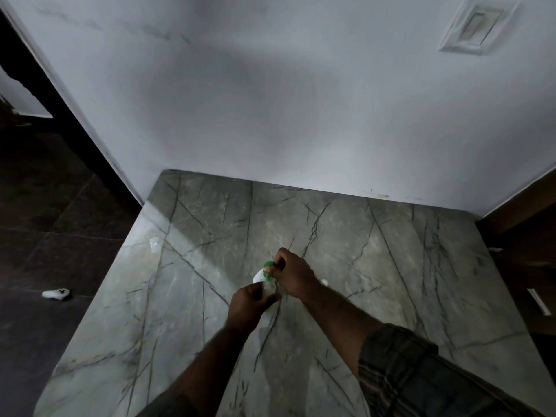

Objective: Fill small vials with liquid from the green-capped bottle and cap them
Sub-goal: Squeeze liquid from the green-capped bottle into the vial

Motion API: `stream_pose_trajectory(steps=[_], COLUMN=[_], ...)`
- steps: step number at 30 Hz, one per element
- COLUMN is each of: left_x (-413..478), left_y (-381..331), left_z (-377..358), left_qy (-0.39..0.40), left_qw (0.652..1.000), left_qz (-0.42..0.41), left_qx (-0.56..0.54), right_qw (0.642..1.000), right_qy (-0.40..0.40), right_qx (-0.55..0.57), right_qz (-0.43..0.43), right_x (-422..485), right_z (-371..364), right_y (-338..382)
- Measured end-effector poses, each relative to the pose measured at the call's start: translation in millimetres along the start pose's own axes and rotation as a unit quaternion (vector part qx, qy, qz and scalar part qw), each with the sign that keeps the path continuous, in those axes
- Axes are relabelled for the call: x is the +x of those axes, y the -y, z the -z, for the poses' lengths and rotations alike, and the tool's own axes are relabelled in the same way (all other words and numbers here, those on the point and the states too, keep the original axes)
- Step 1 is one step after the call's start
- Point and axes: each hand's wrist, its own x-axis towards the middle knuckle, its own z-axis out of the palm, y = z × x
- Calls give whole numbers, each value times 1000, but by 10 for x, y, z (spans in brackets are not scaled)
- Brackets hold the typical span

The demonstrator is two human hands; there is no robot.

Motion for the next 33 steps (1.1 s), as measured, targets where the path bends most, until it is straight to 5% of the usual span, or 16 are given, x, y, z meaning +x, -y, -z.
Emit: stream_pose_trajectory(steps=[33], left_x=[12], left_y=[-20], left_z=[-10], left_qy=[12], left_qw=[999], left_qz=[28], left_qx=[-24], right_qw=[1000], right_qy=[17], right_qx=[7], right_qz=[2], right_x=[16], right_z=[75], right_y=[43])
